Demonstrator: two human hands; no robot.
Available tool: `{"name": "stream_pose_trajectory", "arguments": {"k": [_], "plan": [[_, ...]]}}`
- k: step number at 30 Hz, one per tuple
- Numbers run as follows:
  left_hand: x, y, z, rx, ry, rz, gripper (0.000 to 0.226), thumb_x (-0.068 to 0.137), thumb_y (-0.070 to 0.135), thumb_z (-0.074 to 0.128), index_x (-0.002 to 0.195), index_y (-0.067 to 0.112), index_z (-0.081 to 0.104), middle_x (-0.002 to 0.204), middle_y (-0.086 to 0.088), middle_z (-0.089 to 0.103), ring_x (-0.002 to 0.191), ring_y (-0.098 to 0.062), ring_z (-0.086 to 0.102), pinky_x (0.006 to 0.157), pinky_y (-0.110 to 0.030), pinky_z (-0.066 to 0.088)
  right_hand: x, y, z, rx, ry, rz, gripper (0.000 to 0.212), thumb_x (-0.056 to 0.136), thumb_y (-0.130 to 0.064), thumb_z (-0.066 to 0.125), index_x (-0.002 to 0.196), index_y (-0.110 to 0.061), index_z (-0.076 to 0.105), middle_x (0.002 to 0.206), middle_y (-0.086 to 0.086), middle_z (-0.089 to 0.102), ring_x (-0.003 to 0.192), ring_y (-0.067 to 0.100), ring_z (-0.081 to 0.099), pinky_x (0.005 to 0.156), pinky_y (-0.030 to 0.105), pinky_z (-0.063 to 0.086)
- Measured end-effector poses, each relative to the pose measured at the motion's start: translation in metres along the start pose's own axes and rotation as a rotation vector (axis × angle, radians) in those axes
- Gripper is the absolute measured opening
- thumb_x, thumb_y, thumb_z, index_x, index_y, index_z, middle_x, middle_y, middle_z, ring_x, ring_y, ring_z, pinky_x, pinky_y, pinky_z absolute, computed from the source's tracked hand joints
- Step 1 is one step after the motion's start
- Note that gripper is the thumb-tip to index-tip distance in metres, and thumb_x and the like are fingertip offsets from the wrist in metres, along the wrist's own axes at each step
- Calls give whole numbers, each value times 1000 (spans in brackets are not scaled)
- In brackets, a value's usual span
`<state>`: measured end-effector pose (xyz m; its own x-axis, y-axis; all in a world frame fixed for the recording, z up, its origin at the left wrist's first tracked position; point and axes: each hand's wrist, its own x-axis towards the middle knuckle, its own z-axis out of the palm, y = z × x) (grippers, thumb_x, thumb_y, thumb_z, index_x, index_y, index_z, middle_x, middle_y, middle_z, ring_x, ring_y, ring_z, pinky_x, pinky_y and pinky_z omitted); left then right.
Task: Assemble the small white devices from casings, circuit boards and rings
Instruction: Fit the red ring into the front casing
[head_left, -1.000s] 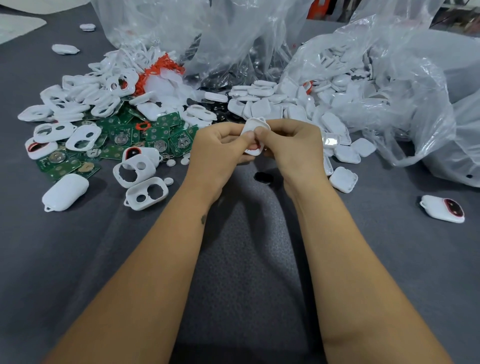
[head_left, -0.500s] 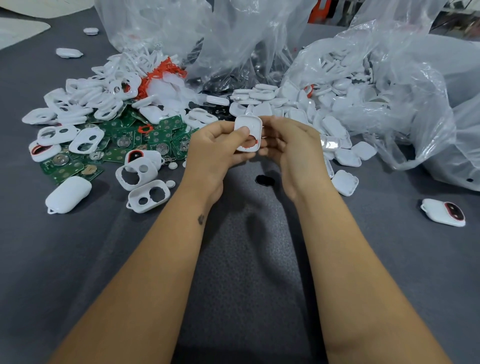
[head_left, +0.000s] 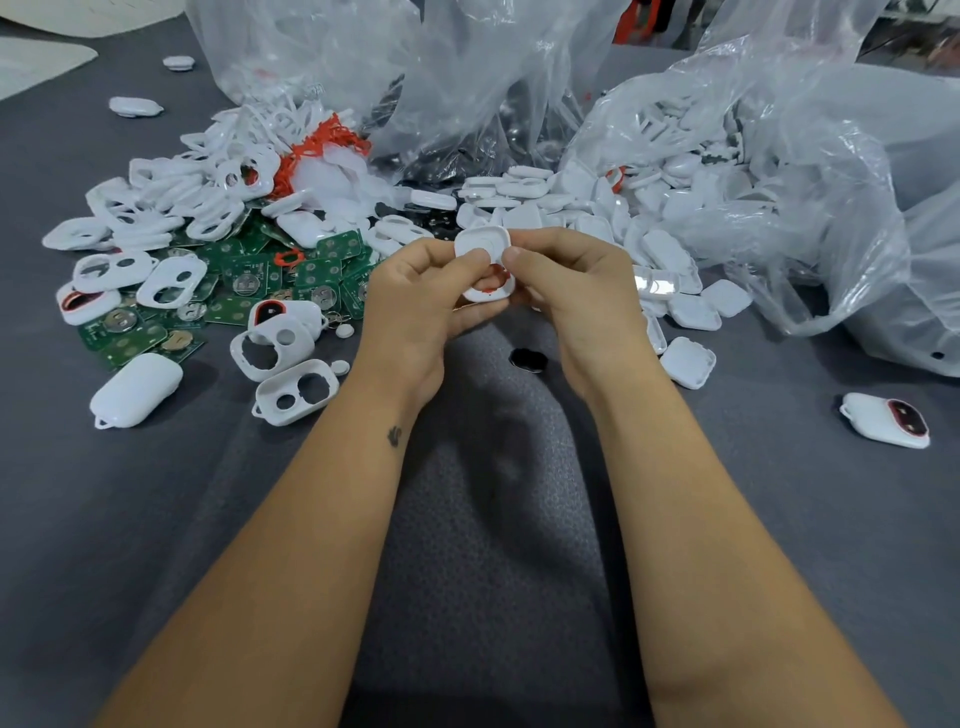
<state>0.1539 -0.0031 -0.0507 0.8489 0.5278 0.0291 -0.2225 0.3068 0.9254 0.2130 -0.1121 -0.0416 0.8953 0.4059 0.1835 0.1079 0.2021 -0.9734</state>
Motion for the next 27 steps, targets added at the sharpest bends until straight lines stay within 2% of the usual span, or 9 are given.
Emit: {"name": "stream_pose_trajectory", "arguments": {"k": [4, 9, 15, 18, 21, 24, 27], "plan": [[0, 1, 0, -53, -48, -35, 11, 93, 4, 59, 91, 8, 69, 75, -1, 73, 74, -11, 71, 63, -21, 56, -1, -1, -1, 59, -3, 19, 12, 86, 4, 63, 90, -3, 72, 79, 8, 72, 74, 14, 67, 64, 20, 51], [0, 3, 1, -108, -89, -46, 14, 95, 7, 57, 93, 7, 70, 79, -2, 73, 77, -12, 71, 64, -21, 56, -1, -3, 0, 114, 8, 46, 10, 87, 2, 63, 93, 1, 71, 85, 15, 70, 80, 23, 63, 67, 27, 50], [0, 1, 2, -59, -92, -11, 12, 95, 7, 59, 90, 8, 71, 79, -1, 74, 76, -10, 71, 64, -17, 55, -1, -4, 1, 111, 24, 40, 14, 87, 2, 63, 100, 3, 69, 85, 16, 68, 75, 18, 63, 63, 23, 50], [2, -2, 2, -17, -29, -15, 12, 95, 8, 60, 87, 8, 69, 77, 0, 74, 76, -10, 71, 67, -19, 56, -1, -4, 1, -56, 69, -65, 20, 84, 2, 66, 97, -14, 68, 74, 4, 62, 64, 11, 57, 63, 23, 49], [5, -4, 1, -25, 30, -14, 13, 94, 6, 60, 82, 6, 66, 75, -3, 72, 75, -15, 70, 70, -24, 57, -3, 1, 3, -398, 87, -213, 24, 78, -6, 70, 87, -29, 65, 84, -4, 60, 64, 8, 53, 65, 18, 46], [6, -5, 0, 2, 66, 4, 14, 94, 7, 61, 81, 7, 65, 73, -3, 69, 68, -13, 65, 69, -24, 58, -4, 8, 6, -660, 42, -295, 20, 79, -18, 70, 93, -33, 69, 92, -9, 55, 70, 5, 55, 68, 22, 48], [6, -6, -1, 17, 77, 7, 11, 94, 8, 61, 85, 6, 67, 73, -2, 69, 65, -10, 65, 66, -22, 57, -4, 12, 7, -744, 54, -315, 21, 82, -23, 69, 99, -35, 72, 90, -13, 51, 72, 2, 53, 70, 29, 51]]}}
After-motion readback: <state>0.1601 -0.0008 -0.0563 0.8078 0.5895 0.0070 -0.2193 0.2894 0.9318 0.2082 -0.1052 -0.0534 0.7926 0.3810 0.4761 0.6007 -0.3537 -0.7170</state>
